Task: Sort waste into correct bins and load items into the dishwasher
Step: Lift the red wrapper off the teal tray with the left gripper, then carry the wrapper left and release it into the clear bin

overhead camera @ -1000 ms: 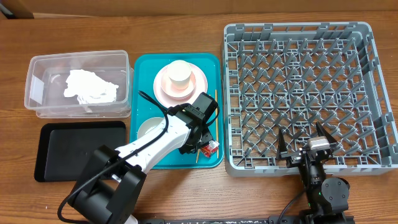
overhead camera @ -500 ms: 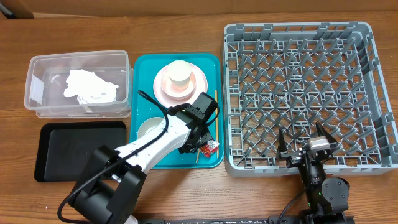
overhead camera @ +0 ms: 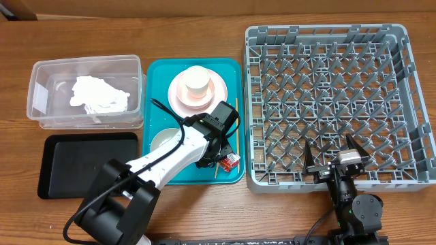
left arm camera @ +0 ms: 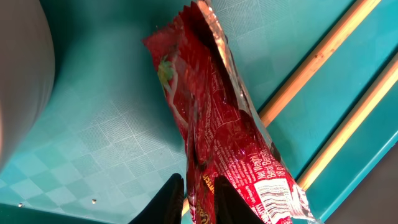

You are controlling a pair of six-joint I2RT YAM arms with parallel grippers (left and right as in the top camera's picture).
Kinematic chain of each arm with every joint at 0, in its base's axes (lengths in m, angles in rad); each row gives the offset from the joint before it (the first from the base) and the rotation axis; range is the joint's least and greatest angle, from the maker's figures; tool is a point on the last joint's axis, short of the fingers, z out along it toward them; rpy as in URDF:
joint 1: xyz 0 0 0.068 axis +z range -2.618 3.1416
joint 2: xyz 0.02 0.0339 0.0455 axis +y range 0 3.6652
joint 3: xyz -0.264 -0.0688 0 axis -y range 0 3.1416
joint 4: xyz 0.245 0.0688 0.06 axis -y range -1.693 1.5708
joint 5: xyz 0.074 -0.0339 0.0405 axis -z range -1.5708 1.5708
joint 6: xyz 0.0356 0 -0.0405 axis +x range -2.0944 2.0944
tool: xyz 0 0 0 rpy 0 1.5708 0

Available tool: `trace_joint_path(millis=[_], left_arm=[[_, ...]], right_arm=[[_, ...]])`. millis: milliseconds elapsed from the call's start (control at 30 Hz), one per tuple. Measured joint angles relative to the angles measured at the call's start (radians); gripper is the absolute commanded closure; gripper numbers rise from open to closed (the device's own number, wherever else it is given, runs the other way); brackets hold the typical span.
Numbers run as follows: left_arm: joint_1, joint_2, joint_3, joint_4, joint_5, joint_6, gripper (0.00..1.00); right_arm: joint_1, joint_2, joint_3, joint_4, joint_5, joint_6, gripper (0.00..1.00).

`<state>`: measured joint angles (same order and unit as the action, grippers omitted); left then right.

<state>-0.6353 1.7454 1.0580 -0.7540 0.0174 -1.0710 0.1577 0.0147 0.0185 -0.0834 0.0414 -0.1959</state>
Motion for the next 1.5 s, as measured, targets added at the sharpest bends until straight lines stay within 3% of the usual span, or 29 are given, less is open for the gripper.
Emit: trace_joint_path(millis=[433, 800, 1133, 1500], left_arm=[[0.000, 0.000, -0.008, 0.004, -0.004, 0.000, 0.80], [0.000, 0.000, -0.011, 0.007, -0.007, 0.000, 0.96], [0.001, 0.000, -0.001, -0.024, 0.003, 0.028, 0.96], [0.175, -0.045, 0.364, -0.292, 0.009, 0.184, 0.96]], right_arm=[[0.000, 0.000, 0.000, 0.000, 0.000, 0.000, 0.00], [0.000, 0.000, 0.000, 0.000, 0.000, 0.000, 0.00], [0.000, 0.000, 0.000, 0.000, 0.000, 0.000, 0.00], [0.000, 0.000, 0.000, 0.000, 0.000, 0.000, 0.00]])
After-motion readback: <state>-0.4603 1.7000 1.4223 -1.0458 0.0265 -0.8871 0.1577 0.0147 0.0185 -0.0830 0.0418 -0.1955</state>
